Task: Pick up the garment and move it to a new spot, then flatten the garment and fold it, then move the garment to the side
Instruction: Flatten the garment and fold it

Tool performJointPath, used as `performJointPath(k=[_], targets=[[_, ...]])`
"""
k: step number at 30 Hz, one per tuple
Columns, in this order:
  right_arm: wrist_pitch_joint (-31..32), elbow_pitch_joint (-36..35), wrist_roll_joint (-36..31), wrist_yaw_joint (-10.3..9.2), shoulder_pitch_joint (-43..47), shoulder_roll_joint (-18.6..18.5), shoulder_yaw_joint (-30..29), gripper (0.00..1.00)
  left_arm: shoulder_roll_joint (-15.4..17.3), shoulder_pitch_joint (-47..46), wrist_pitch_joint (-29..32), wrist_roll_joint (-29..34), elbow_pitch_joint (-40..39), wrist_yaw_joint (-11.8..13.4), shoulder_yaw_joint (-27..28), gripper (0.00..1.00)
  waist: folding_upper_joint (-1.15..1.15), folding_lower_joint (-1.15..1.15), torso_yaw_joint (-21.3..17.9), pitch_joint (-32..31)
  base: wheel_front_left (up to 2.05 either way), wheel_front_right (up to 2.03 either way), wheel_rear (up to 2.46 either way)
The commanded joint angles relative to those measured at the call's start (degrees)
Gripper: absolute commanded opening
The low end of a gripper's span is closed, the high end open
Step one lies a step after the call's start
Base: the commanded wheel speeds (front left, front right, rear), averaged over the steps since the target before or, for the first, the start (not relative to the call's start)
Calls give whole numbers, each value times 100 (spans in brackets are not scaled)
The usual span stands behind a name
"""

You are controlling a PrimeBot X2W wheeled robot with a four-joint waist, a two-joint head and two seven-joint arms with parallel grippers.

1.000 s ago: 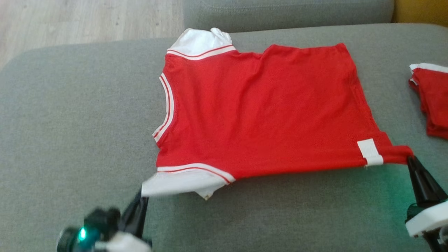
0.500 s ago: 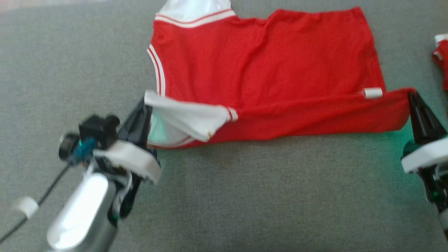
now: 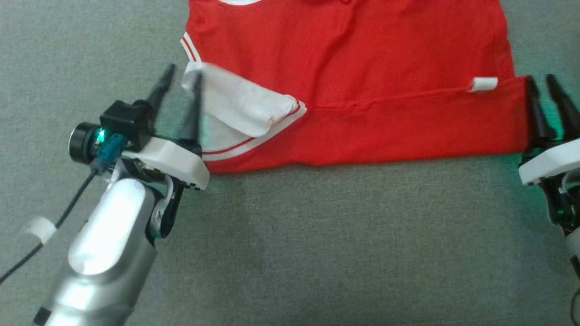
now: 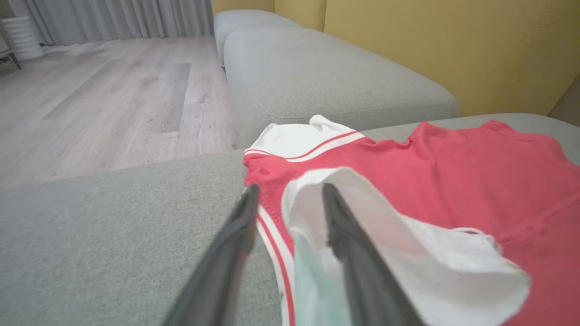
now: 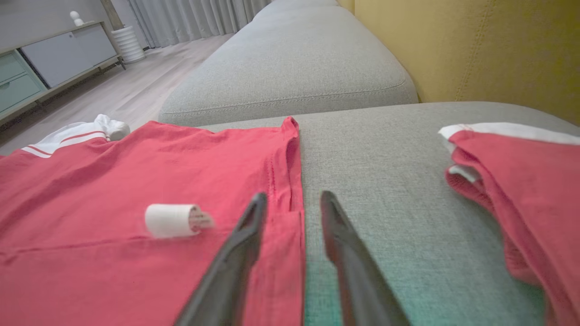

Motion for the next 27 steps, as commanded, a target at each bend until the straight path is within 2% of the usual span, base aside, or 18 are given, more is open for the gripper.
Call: performJointPath(k=[1, 10, 15, 19, 25, 26, 27], targets=[[-95, -103, -2, 37, 34, -102, 50, 100, 123, -75, -71, 49, -170, 43, 190, 100, 0, 0, -6, -30, 0, 0, 0], [-171, -292, -95, 37, 515, 148, -242, 100, 82, 1352, -561, 48, -647, 524, 106, 100, 0, 0, -106, -342, 0, 0, 0], [-173, -471, -198, 37, 802, 328, -425, 100, 77, 1729, -633, -16, -423, 749, 179, 100, 0, 0, -155, -455, 0, 0, 0], [-173, -511, -238, 37, 907, 419, -459, 100, -23, 1638, -658, -101, 41, 762, 209, 100, 0, 0, -209, -516, 0, 0, 0], [-174, -449, -259, 37, 935, 428, -432, 100, -158, 1397, -658, -198, 707, 631, 160, 100, 0, 0, -248, -573, 0, 0, 0], [-174, -426, -267, 37, 935, 424, -417, 100, -180, 1359, -679, -221, 789, 593, 157, 96, 0, 0, -244, -580, 0, 0, 0], [-174, -397, -275, 37, 934, 421, -405, 100, -200, 1323, -695, -247, 869, 544, 150, 83, 0, 0, -235, -589, 0, 0, 0]])
